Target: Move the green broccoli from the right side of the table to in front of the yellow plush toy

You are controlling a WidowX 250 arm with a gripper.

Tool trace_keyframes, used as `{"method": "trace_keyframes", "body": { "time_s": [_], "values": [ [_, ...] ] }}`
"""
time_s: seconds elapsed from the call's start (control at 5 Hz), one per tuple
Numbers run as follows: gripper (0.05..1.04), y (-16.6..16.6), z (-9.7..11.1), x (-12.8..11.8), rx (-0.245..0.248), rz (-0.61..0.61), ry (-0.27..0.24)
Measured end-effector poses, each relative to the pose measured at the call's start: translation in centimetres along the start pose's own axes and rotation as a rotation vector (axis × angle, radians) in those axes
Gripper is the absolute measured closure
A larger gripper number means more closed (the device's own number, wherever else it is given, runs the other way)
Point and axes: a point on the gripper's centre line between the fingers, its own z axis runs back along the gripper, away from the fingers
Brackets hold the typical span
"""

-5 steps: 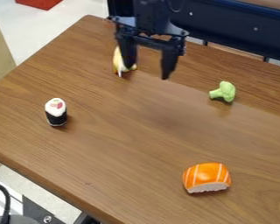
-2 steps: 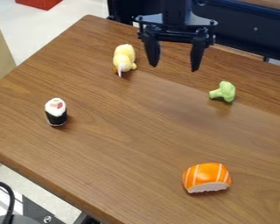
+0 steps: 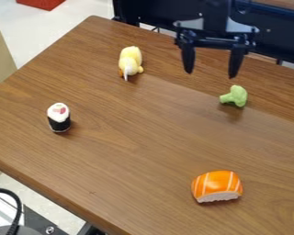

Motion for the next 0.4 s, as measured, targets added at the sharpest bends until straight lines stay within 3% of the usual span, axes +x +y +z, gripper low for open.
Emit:
{"method": "trace_keyframes", "body": {
  "time_s": [0.4],
  "values": [
    [0.084,-2.6,-2.2,0.4,0.02,0.036,-0.007]
  ]
}}
